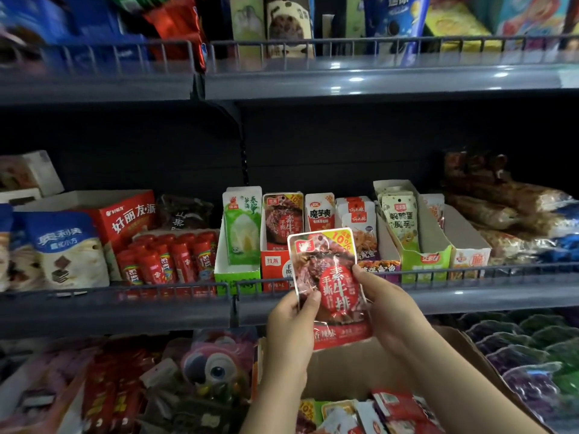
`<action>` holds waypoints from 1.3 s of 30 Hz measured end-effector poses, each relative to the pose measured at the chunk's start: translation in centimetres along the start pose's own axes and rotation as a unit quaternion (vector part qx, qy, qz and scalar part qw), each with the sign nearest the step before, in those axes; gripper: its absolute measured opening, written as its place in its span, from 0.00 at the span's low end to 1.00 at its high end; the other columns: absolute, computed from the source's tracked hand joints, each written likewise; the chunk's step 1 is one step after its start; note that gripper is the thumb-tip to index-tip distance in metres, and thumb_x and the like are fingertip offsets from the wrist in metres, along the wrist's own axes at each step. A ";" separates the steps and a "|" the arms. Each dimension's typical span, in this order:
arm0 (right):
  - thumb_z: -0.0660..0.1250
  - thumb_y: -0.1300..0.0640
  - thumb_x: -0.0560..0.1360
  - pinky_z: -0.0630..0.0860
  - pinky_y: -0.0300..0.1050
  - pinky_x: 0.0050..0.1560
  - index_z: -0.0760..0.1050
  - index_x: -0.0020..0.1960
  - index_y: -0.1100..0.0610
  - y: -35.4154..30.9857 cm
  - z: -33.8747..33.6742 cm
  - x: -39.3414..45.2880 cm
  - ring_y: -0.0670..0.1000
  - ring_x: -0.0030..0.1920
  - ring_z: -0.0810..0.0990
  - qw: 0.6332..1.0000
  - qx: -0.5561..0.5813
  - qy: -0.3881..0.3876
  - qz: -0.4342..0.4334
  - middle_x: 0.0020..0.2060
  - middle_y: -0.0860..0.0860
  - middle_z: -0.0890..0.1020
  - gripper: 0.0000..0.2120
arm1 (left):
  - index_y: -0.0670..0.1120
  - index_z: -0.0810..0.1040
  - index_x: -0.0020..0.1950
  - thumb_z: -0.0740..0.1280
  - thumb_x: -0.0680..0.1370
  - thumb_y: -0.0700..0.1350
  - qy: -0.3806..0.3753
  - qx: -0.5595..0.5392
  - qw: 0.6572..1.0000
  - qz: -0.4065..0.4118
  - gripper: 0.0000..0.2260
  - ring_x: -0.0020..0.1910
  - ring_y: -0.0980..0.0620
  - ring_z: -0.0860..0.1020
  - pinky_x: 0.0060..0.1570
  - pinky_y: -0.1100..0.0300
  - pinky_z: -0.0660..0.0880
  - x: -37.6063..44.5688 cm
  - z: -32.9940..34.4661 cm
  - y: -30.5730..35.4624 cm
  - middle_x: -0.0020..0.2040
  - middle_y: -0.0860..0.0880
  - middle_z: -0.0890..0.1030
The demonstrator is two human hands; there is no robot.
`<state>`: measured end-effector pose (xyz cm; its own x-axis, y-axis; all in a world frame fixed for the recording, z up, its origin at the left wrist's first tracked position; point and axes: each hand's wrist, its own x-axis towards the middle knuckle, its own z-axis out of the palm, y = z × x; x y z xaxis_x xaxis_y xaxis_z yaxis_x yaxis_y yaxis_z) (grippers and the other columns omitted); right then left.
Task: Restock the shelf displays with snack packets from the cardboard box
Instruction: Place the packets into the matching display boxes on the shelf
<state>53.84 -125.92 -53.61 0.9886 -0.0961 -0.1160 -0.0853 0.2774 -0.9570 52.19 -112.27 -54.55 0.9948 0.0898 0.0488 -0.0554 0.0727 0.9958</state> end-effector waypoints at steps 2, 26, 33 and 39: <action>0.65 0.50 0.76 0.79 0.52 0.45 0.78 0.55 0.60 -0.7 0.2 0.4 0.58 0.45 0.84 0.999 -0.025 -0.006 -0.020 0.46 0.57 0.85 0.15 | 0.49 0.80 0.47 0.65 0.79 0.49 0.001 0.012 1.000 0.012 0.06 0.40 0.52 0.83 0.41 0.56 0.80 0.7 -0.5 0.2 0.41 0.52 0.84; 0.69 0.57 0.75 0.77 0.43 0.38 0.70 0.57 0.55 -10.6 6.4 12.2 0.49 0.39 0.81 0.945 -0.247 0.096 -0.190 0.43 0.50 0.81 0.13 | 0.63 0.51 0.74 0.51 0.83 0.48 0.044 0.416 0.884 0.207 0.21 0.71 0.68 0.37 0.70 0.62 0.33 8.2 -3.7 -0.9 0.71 0.67 0.40; 0.67 0.57 0.76 0.72 0.43 0.45 0.69 0.62 0.55 -10.5 8.9 16.2 0.48 0.48 0.76 0.915 -0.306 0.105 -0.239 0.50 0.48 0.76 0.16 | 0.59 0.69 0.68 0.53 0.76 0.52 0.079 0.425 0.865 0.254 0.21 0.63 0.57 0.69 0.67 0.54 0.58 9.8 -3.7 -2.5 0.66 0.59 0.72; 0.66 0.57 0.76 0.73 0.43 0.45 0.66 0.64 0.56 -8.8 9.9 18.1 0.51 0.51 0.78 0.862 -0.442 0.056 -0.242 0.53 0.52 0.79 0.17 | 0.62 0.69 0.68 0.54 0.77 0.53 0.095 0.458 0.842 0.270 0.19 0.64 0.55 0.68 0.66 0.50 0.60 10.5 -3.8 -3.4 0.65 0.59 0.70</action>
<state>73.68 -120.63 -44.62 0.9211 -0.1012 0.3760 0.2232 -0.6538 -0.7230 62.50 -107.84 -57.71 0.8098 0.0276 0.5861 -0.3185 -0.8183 0.4786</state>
